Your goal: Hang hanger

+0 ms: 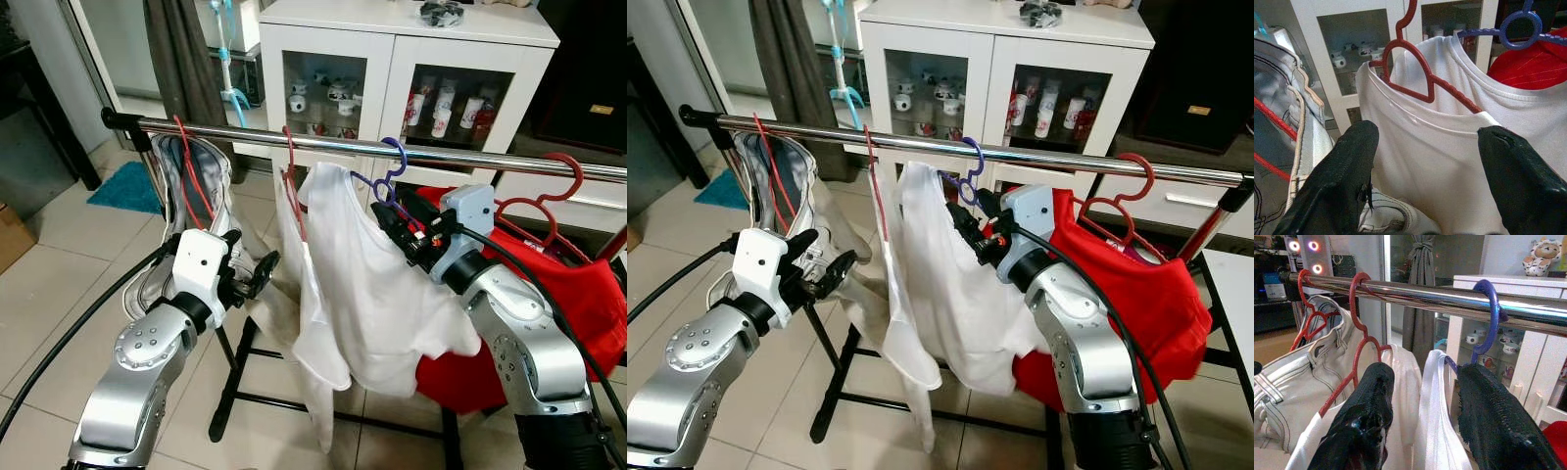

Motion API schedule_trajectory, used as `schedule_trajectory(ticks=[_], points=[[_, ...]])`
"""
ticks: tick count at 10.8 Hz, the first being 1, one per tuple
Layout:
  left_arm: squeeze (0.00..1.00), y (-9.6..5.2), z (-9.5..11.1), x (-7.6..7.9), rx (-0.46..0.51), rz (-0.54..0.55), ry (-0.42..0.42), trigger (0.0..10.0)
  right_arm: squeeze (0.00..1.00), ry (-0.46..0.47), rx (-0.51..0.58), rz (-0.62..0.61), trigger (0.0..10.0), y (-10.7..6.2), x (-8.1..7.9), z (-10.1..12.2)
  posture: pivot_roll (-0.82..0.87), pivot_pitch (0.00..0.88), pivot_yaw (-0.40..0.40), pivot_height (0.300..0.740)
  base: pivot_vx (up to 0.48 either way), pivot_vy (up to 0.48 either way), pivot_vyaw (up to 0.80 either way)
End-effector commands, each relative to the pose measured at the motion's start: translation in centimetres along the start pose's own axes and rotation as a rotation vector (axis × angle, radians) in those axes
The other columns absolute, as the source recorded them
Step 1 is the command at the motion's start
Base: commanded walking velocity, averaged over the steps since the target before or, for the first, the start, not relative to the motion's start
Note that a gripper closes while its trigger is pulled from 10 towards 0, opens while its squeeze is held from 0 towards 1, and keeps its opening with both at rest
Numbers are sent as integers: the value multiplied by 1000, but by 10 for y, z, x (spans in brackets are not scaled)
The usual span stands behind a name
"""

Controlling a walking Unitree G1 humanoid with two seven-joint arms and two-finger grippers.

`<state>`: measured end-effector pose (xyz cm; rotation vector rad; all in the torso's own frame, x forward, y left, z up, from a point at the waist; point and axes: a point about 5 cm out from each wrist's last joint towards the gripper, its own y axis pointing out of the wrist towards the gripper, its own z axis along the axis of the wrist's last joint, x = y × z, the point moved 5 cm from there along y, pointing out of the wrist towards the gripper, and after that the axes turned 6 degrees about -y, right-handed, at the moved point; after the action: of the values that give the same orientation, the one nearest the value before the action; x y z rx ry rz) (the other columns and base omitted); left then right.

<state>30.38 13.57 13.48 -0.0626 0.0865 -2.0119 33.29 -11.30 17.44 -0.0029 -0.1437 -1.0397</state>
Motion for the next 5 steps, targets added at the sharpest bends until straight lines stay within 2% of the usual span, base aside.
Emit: schedule_trajectory(ticks=[1,2,4,5], points=[[0,1,4,-2,9,1,22,10000,0,-18,7,-12,10000,-1,2,4,79,0,45,740,0,-240,0],[0,1,5,-2,10,2,24,10000,0,-27,-1,-12,10000,0,1,2,79,0,45,740,0,-244,800],[0,2,6,-3,12,6,29,10000,0,-21,-5,-14,10000,1,-2,0,84,0,43,740,0,-244,556],[0,2,6,-3,11,6,29,10000,0,-12,-4,-18,10000,1,-2,0,83,0,44,740,0,-244,0]])
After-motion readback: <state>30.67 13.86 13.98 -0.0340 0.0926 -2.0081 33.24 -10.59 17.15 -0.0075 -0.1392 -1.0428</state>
